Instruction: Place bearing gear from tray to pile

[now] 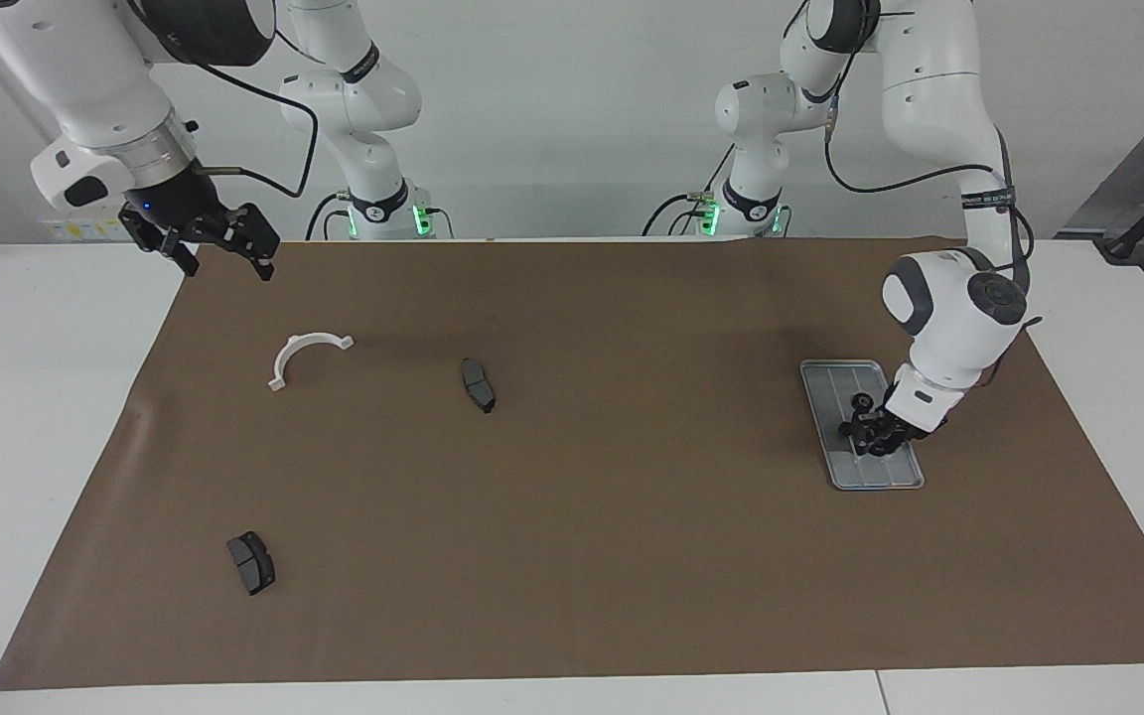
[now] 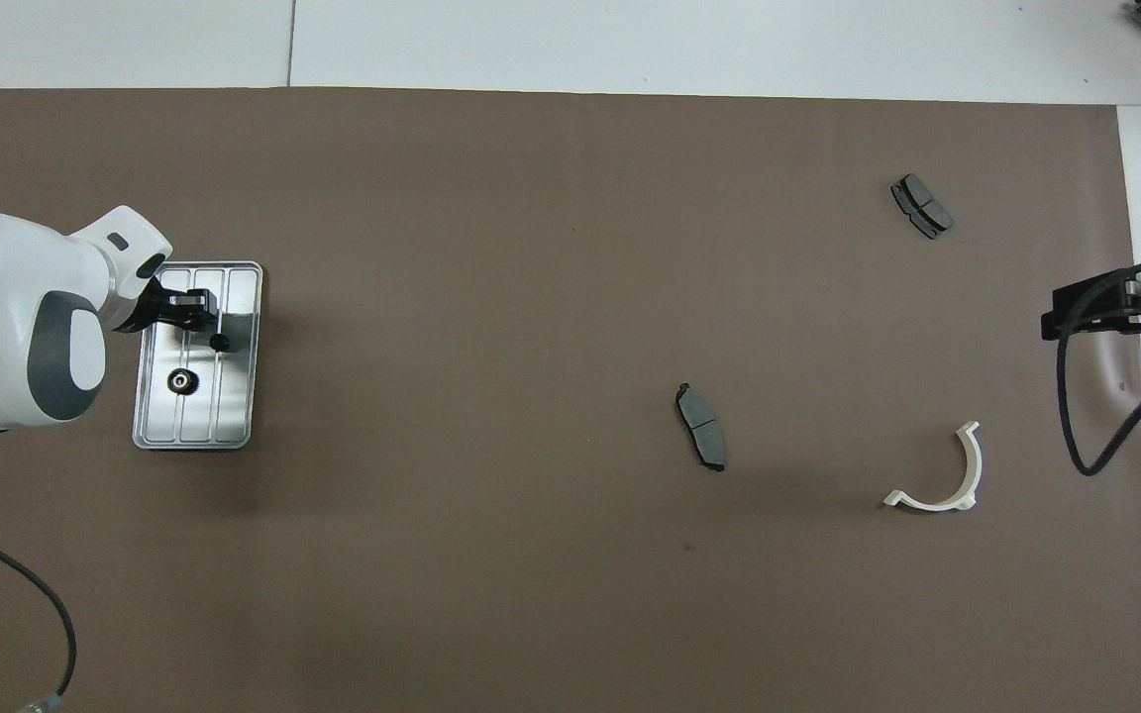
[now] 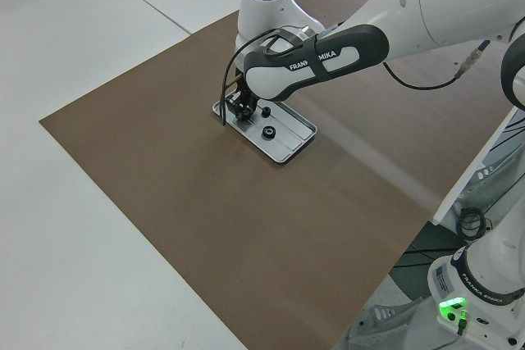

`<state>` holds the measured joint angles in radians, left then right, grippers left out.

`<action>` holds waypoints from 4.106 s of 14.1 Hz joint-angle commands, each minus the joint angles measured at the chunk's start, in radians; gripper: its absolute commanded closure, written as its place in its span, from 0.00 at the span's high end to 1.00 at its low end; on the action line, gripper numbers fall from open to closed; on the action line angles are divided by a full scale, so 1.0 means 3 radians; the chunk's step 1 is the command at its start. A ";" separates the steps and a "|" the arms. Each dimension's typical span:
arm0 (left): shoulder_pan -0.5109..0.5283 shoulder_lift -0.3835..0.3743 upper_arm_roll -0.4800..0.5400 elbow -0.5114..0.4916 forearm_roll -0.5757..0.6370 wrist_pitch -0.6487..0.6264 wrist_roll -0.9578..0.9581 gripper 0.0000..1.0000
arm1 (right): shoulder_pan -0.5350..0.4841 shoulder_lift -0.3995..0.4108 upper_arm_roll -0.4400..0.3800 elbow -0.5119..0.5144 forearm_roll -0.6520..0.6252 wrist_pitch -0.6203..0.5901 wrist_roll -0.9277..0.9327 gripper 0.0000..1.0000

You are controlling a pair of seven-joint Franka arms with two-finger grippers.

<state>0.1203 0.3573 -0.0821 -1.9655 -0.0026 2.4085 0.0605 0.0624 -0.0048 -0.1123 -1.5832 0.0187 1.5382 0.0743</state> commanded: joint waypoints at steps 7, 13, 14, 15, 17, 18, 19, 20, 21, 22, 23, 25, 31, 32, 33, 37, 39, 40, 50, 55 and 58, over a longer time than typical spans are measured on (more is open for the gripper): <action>0.0008 0.0087 0.0003 0.0220 0.0009 -0.0127 0.0013 0.00 | -0.0024 -0.0071 0.0011 -0.0071 0.0030 0.0047 -0.0109 1.00; -0.0767 0.0149 0.0018 0.0835 0.0024 -0.0931 -0.1206 0.00 | -0.0019 -0.0066 0.0011 -0.0082 -0.0057 0.0201 -0.0089 1.00; -0.0977 0.0149 0.0013 0.0820 0.0024 -0.0901 -0.1482 0.00 | -0.0034 -0.0066 0.0011 -0.0076 -0.0022 0.0170 -0.0099 1.00; -0.1181 0.0139 0.0013 0.0810 0.0029 -0.0905 -0.1693 0.00 | -0.0029 -0.0071 0.0011 -0.0081 -0.0011 0.0170 -0.0094 1.00; -0.1580 0.0128 0.0013 0.0753 0.0024 -0.0860 -0.2081 0.00 | -0.0019 -0.0076 0.0006 -0.0087 -0.0011 0.0155 -0.0084 1.00; -0.1714 0.0128 0.0013 0.0753 0.0029 -0.0834 -0.2225 0.00 | -0.0019 -0.0076 0.0006 -0.0112 -0.0016 0.0114 -0.0089 1.00; -0.1852 0.0133 0.0008 0.0748 0.0024 -0.0808 -0.2302 0.00 | -0.0014 -0.0076 0.0011 -0.0112 -0.0016 0.0134 -0.0084 1.00; -0.1985 0.0144 0.0008 0.0728 0.0024 -0.0768 -0.2359 0.00 | -0.0014 -0.0076 0.0006 -0.0122 -0.0016 0.0160 -0.0099 1.00; -0.2102 0.0144 0.0013 0.0687 0.0024 -0.0686 -0.2425 0.00 | -0.0014 -0.0076 0.0006 -0.0127 -0.0011 0.0170 -0.0115 1.00; -0.2205 0.0164 0.0008 0.0682 0.0024 -0.0610 -0.2512 0.00 | -0.0014 -0.0086 0.0011 -0.0153 -0.0011 0.0175 -0.0120 1.00; -0.2282 0.0179 0.0003 0.0677 0.0024 -0.0553 -0.2589 0.00 | -0.0014 -0.0112 0.0011 -0.0204 -0.0011 0.0205 -0.0120 1.00; -0.2420 0.0180 0.0003 0.0559 0.0024 -0.0395 -0.2666 0.06 | -0.0014 -0.0137 0.0011 -0.0276 -0.0011 0.0288 -0.0120 1.00; -0.2365 0.0174 0.0023 0.0620 0.0024 -0.0353 -0.2661 0.85 | 0.0017 -0.0081 0.0097 -0.0301 -0.0032 0.0451 -0.0084 1.00; -0.2299 0.0154 0.0023 0.0635 0.0024 -0.0368 -0.2651 0.87 | 0.0017 -0.0026 0.0179 -0.0301 -0.0032 0.0497 -0.0064 1.00; -0.2156 0.0129 0.0028 0.0651 0.0024 -0.0404 -0.2631 0.87 | 0.0022 0.0031 0.0241 -0.0301 -0.0032 0.0543 0.0023 1.00; -0.1384 -0.0035 0.0023 0.0626 0.0024 -0.0654 -0.1964 0.70 | 0.0032 0.0348 0.0905 -0.0301 -0.0037 0.0946 0.0656 1.00; -0.1026 -0.0071 0.0023 0.0580 0.0024 -0.0813 -0.1319 0.67 | 0.0032 0.0552 0.1211 -0.0301 -0.0037 0.1222 0.1166 1.00; -0.0863 -0.0086 0.0023 0.0534 0.0024 -0.0849 -0.0987 0.66 | 0.0043 0.0695 0.1365 -0.0301 -0.0057 0.1441 0.1417 1.00; -0.0268 -0.0337 0.0028 -0.0269 0.0024 -0.0287 0.0003 0.65 | 0.0262 0.1482 0.2113 -0.0583 -0.1293 0.2414 0.2747 1.00; -0.0207 -0.0378 0.0028 -0.0402 0.0024 -0.0149 -0.0012 0.52 | 0.0298 0.1918 0.2297 -0.0547 -0.2102 0.2614 0.3383 1.00; -0.0196 -0.0373 0.0028 -0.0402 0.0024 -0.0133 -0.0007 0.42 | 0.0309 0.1969 0.2343 -0.0557 -0.2118 0.2614 0.3408 1.00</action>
<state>0.0473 0.2781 -0.0648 -2.0458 -0.0013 2.3404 0.0477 0.1679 0.5748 0.5667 -1.7596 -0.5875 2.3202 1.0704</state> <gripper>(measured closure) 0.529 0.000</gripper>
